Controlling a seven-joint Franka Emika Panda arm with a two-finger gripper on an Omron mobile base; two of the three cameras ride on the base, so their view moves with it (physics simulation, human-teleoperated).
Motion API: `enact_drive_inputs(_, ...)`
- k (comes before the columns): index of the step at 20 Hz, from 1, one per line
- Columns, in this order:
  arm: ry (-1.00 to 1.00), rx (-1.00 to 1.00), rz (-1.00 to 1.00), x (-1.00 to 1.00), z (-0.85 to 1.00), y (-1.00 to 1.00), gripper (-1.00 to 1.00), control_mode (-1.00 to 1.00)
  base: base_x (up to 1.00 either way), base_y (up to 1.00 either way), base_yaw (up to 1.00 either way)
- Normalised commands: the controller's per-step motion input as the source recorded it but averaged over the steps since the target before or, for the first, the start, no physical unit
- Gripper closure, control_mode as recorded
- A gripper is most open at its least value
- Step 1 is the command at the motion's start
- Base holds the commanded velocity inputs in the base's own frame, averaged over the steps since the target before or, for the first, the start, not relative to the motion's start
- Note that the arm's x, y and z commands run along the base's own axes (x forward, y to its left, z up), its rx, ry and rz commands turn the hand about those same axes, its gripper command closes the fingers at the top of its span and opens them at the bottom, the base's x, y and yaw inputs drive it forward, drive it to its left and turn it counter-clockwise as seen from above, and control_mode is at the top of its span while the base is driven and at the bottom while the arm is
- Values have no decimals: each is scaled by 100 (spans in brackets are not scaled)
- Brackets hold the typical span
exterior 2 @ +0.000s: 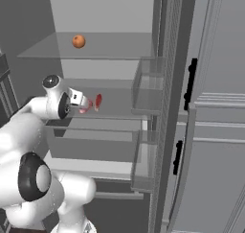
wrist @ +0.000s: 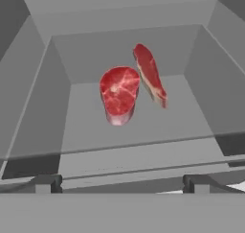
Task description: Place one onion and one steak in each tupperware on the nearby counter, to pack two identical lunches.
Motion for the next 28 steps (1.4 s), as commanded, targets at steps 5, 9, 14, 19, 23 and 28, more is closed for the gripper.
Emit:
enact_drive_inputs(5, 1, 4, 0, 70, -29, 2, -100, -100, 0, 0, 0)
enact_drive_inputs(9, 0, 2, 0, 31, -18, 5, -100, -100, 0, 0, 0)
enact_drive_inputs(14, 0, 0, 0, 39, -19, 14, -100, -100, 0, 0, 0)
enact_drive_inputs(19, 1, 0, 0, 33, -19, 8, -100, -100, 0, 0, 0)
enact_drive_inputs(23, 3, 0, 0, 6, -30, 0, -100, -100, 0, 0, 0)
enact_drive_inputs(28, 1, 0, 0, 19, -23, 0, -100, -100, 0, 0, 0)
